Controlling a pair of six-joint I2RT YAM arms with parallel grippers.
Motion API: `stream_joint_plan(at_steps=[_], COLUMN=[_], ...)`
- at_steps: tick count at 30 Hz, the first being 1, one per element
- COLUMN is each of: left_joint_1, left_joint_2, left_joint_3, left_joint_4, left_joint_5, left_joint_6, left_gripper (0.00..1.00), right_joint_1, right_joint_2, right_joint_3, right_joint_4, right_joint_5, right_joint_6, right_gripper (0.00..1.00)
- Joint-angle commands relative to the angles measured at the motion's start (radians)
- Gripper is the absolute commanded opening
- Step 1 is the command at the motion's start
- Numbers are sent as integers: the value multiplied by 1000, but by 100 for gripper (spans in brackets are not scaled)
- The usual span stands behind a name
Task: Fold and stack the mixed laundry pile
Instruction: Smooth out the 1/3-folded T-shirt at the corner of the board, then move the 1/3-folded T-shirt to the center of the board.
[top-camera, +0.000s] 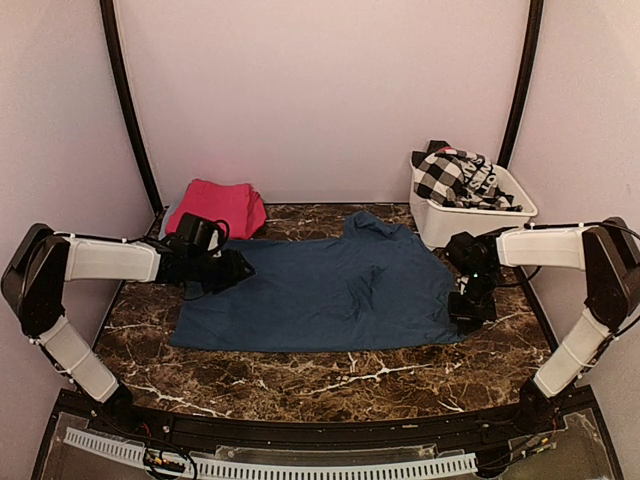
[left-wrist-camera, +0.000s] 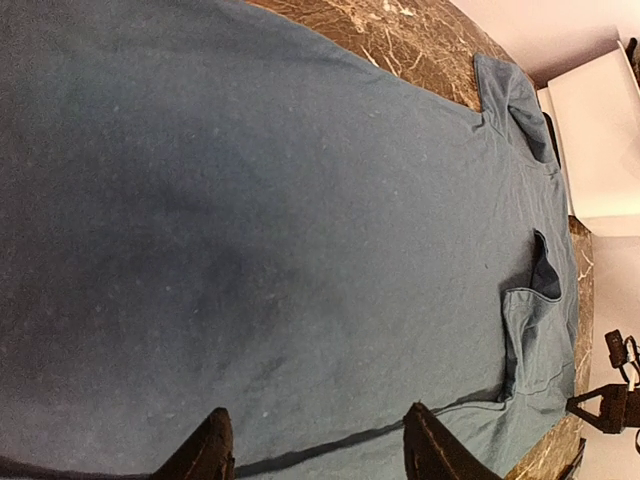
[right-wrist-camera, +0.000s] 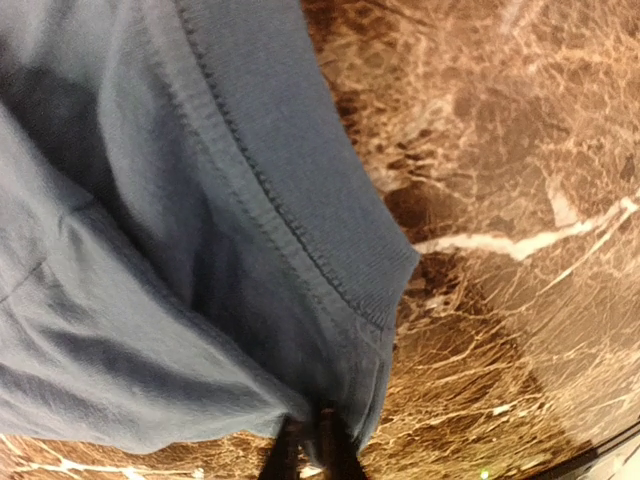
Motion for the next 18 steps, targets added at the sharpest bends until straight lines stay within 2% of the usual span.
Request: stream_joint_plan(at_steps=[1,3,5,7,10,13,18], left_joint_1=[4,4,4,4,4,4,12], left_joint_2=[-94,-137,-188,-235,-285,-295,-224], left_joint_3=[-49,-80,-113,-149,-194,-220,-217], left_joint_4=[-100,-126,-149,-162,-175,-203,-228], left_joint_5=[6,15,20,31,54,37,-4], left_joint_6=[-14,-1,8,15,14,-10,-65], left_gripper=[57,57,57,57,56,56,55], right_joint_1=[-5,-3,-3,-2,-1,7,60], right_joint_2=[-17,-78,-149,-190,-196,-129,21], right_joint_3=[32,54,69,81,81,89,99], right_joint_4=[-42,-32,9,66,191,291,410], right_joint_5=[-18,-24,-69,-110,-188,-296,-361], right_joint_6=[0,-27,-63,-99,-145,-159,-192], right_gripper=[15,25,46,54,57,56,54])
